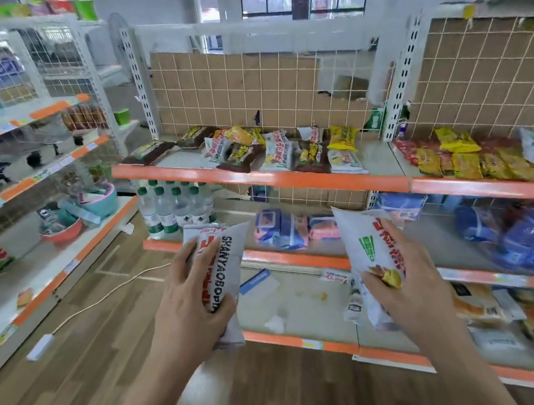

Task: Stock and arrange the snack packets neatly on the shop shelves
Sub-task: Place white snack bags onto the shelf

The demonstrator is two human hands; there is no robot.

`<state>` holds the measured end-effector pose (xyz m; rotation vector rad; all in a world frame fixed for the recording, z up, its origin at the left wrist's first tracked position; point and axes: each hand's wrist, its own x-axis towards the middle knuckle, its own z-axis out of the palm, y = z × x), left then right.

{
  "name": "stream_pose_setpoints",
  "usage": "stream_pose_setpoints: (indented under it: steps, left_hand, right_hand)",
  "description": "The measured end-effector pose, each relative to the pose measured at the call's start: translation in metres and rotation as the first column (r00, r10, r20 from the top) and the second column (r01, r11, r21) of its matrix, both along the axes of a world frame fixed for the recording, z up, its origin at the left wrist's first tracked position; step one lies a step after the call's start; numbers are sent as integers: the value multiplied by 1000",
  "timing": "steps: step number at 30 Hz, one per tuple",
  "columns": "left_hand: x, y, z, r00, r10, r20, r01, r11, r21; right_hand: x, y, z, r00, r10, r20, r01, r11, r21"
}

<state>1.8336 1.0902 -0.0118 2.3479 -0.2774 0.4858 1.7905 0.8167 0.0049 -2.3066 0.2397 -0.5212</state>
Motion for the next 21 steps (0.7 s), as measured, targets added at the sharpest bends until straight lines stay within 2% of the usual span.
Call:
stream_pose_setpoints:
  steps: [10, 21]
  left_hand:
    - [168, -60, -5, 999, -34, 17, 34, 999, 0]
    - [314, -107, -15, 993, -115, -15, 114, 993, -33]
  right_hand:
    - [164, -61, -6, 999, -15, 29, 15, 1000, 14]
    - [290, -101, -10, 999, -31, -10, 31, 999, 10]
